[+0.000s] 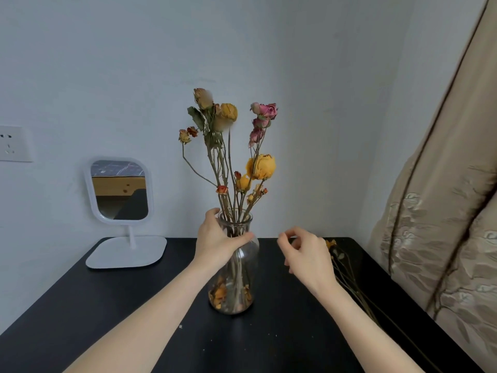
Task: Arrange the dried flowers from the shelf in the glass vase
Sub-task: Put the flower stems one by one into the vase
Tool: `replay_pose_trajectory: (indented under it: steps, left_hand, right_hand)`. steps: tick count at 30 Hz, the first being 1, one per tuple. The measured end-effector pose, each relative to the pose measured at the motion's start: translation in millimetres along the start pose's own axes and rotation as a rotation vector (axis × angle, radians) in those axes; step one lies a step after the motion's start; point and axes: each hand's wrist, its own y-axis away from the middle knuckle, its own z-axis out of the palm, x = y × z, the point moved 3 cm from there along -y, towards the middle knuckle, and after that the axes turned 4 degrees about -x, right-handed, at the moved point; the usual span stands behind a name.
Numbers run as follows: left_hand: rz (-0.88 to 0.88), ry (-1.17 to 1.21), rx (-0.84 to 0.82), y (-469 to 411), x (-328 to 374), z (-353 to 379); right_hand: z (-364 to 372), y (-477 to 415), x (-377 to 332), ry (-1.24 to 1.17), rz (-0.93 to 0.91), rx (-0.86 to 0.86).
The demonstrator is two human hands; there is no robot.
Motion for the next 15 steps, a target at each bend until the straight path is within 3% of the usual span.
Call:
replay_pose_trajectory:
  steps: [10, 15]
  left_hand:
    - [-0.06, 0.171, -0.154, 2.1, -14.2, -5.9]
    - [-0.045, 0.114, -0.081, 4.4, -17.3, -9.8]
  right_hand:
    - [-5.3, 0.6, 39.1, -0.202, 0.2, -0.019]
    - [-8.7, 2.4, 46.3, -0.238, 0.219, -0.002]
